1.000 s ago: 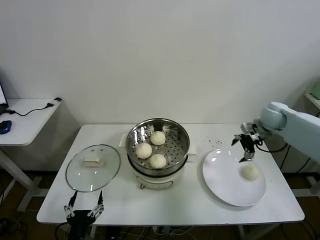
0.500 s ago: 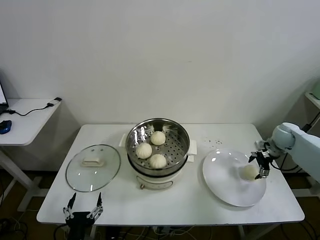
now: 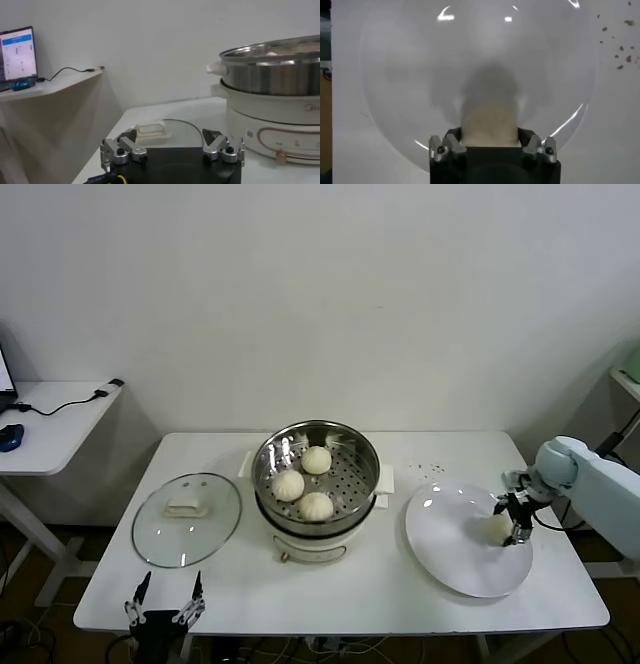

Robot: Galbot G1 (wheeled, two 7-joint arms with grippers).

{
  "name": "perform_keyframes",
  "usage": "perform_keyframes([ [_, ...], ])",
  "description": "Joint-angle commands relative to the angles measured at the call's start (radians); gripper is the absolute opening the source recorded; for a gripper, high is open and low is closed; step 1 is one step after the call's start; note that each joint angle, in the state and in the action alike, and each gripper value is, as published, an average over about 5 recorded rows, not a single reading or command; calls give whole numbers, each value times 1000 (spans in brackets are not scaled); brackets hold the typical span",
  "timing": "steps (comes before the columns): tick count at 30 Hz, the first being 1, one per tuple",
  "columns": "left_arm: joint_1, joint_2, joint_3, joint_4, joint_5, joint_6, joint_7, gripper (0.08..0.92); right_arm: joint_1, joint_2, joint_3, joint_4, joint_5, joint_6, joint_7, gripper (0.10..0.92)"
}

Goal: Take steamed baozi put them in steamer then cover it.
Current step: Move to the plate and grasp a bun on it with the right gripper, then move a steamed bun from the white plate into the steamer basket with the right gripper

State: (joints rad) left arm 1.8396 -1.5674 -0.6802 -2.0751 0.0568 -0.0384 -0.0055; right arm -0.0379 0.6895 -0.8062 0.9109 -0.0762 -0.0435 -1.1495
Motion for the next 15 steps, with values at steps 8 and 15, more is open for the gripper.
perform_keyframes([
  [8, 6, -2, 7, -4, -1, -6, 0, 823, 323, 13, -291, 31, 280, -69, -1, 671],
  [15, 16, 0, 23, -17, -1, -5, 17, 823, 716, 162, -652, 58, 628, -141, 13, 670],
])
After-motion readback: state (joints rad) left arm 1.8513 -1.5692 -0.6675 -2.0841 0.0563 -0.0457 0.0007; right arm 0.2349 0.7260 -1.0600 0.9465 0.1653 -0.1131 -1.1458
